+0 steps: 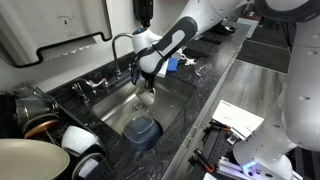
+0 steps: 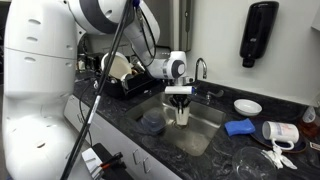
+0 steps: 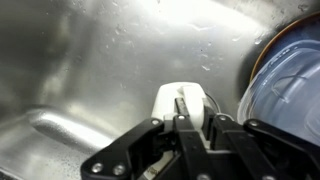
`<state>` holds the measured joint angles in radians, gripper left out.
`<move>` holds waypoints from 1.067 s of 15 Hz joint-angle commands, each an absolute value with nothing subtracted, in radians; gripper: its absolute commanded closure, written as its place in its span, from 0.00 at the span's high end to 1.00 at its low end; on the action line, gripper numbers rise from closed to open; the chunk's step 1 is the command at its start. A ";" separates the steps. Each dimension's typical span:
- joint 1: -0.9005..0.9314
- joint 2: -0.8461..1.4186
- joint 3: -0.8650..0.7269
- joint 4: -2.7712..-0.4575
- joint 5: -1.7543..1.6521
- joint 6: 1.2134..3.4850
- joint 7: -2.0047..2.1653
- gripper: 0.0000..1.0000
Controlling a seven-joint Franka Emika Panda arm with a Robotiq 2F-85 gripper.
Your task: Move the white mug in the sink to the left
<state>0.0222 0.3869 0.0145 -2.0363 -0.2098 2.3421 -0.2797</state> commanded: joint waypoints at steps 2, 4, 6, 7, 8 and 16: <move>0.009 0.444 0.064 -1.933 -0.186 2.322 -0.376 0.04; 0.014 0.476 0.076 -1.888 -0.193 2.307 -0.408 0.04; 0.020 0.505 0.083 -1.840 -0.207 2.290 -0.432 0.04; 0.020 0.517 0.087 -1.820 -0.208 2.284 -0.446 0.04; 0.021 0.528 0.091 -1.798 -0.210 2.278 -0.459 0.04; 0.052 0.596 0.112 -1.654 -0.234 2.218 -0.525 0.04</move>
<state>0.0340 0.5617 0.1022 -1.7458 -0.2106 2.2814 -0.4973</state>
